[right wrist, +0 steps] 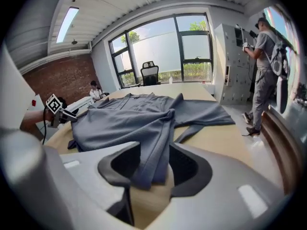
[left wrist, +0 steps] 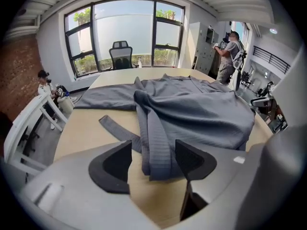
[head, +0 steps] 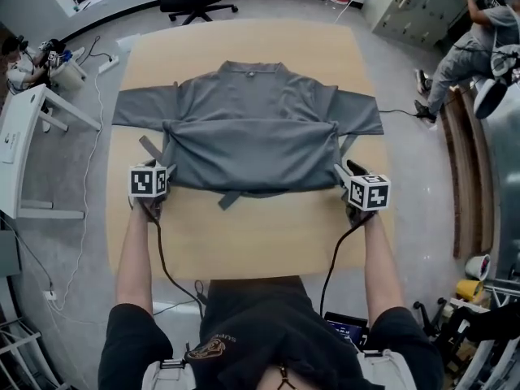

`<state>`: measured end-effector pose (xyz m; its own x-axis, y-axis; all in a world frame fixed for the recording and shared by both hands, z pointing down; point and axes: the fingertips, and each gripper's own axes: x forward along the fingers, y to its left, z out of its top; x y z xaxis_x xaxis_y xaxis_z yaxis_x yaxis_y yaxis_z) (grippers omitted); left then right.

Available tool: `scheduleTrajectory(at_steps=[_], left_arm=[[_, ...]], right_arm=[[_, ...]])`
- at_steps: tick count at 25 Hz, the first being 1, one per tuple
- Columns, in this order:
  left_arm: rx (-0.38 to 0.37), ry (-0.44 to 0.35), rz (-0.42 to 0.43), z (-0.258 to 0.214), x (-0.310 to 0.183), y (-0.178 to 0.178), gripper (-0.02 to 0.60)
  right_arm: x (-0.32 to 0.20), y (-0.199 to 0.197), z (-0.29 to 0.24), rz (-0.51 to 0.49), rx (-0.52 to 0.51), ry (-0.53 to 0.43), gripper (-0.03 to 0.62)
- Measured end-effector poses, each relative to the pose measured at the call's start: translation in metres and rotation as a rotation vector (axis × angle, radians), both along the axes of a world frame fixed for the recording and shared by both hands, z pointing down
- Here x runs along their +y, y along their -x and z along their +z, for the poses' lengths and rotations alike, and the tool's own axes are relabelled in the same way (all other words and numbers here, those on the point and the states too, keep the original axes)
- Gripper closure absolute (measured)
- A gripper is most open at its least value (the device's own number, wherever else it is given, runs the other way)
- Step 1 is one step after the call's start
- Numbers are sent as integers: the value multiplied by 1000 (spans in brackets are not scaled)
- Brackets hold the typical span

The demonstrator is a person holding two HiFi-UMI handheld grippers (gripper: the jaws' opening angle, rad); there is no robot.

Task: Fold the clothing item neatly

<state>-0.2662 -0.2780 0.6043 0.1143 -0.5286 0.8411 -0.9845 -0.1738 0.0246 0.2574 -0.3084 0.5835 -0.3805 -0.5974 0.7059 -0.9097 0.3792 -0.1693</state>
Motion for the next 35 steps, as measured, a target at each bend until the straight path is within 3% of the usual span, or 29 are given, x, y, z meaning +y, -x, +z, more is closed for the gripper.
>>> scheduleTrajectory(at_steps=[3, 6, 9, 15, 20, 27, 35], left_arm=[[48, 13, -58, 11, 8, 0, 289], [121, 19, -98, 15, 11, -6, 392], [151, 32, -92, 16, 21, -10, 474], [273, 52, -87, 12, 73, -8, 503], [253, 60, -46, 12, 124, -4, 505], [136, 37, -9, 20, 211, -8, 505], [124, 59, -10, 17, 228, -11, 505]], right_arm=[[12, -3, 19, 6, -25, 52, 407], [11, 2, 33, 20, -41, 86, 414], [16, 2, 37, -5, 2, 112, 551], [52, -10, 27, 49, 31, 114, 563], [100, -3, 28, 66, 58, 135, 563], [187, -5, 34, 52, 124, 137, 563], [208, -6, 39, 45, 104, 158, 563]])
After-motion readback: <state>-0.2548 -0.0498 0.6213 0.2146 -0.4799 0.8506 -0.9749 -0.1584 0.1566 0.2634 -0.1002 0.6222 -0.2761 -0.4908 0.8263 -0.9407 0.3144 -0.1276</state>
